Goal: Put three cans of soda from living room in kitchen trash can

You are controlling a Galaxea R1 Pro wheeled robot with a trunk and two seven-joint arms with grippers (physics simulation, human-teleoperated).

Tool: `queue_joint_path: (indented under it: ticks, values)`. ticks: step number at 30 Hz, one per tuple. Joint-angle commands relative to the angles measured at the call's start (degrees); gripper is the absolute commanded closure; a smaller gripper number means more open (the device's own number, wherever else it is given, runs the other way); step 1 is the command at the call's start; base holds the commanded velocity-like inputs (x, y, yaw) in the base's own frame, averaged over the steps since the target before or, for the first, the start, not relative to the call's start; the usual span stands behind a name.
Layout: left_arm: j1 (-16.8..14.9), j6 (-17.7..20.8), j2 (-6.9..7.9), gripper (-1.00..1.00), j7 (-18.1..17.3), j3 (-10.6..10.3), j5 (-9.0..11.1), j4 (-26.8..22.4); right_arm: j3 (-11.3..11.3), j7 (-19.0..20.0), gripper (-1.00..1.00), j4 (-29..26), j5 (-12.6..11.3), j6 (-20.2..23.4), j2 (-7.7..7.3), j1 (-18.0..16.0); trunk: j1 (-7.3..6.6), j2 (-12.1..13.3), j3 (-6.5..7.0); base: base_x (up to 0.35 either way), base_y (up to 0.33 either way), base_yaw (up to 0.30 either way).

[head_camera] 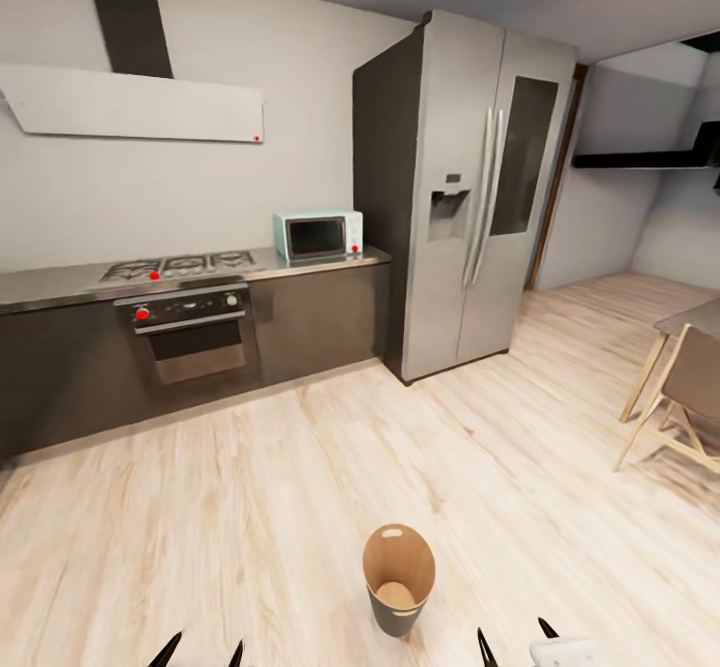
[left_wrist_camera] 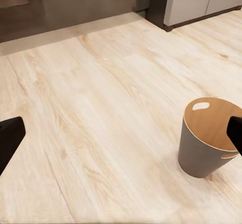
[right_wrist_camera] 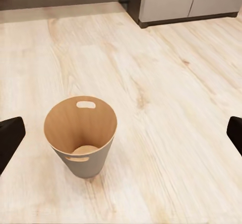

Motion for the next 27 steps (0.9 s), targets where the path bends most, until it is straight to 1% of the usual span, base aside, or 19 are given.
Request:
queue_joint_path:
  ticks: [1,15,20,22,24,27]
  values:
    - [0.0,0.0,0.00,-1.00,0.0,0.0,0.0,0.0,0.0,0.0,-1.00,0.0,0.0,0.0,0.00,0.0,0.00,0.0,-0.05,0.000,0.000,0.220]
    - [0.0,0.2,-0.01,-1.00,0.0,0.1,0.1,0.0,0.1,0.0,-1.00,0.0,0.0,0.0,0.00,0.0,0.00,0.0,-0.67,0.000,0.000,0.216]
    - [0.0,1.3,-0.04,-1.00,0.0,0.1,0.0,-0.5,0.0,0.3,-1.00,0.0,0.0,0.0,-0.05,0.0,0.00,0.0,-0.77,0.038,0.000,0.075]
    - [0.0,2.3,-0.08,-1.00,0.0,0.0,0.0,-1.1,0.0,0.3,-1.00,0.0,0.0,0.0,-0.06,0.0,0.00,0.0,-0.79,0.099,0.000,0.029]
    - [-0.2,5.4,-0.13,-1.00,0.2,0.0,0.1,-2.2,0.0,0.4,-1.00,0.0,0.0,0.0,-0.08,0.0,0.00,0.0,-0.80,0.105,0.000,0.013]
    - [-0.5,7.0,-0.15,-1.00,0.3,0.0,0.1,-2.6,0.0,0.4,-1.00,0.0,0.0,0.0,-0.04,0.0,0.00,0.0,-0.87,0.095,0.000,0.028]
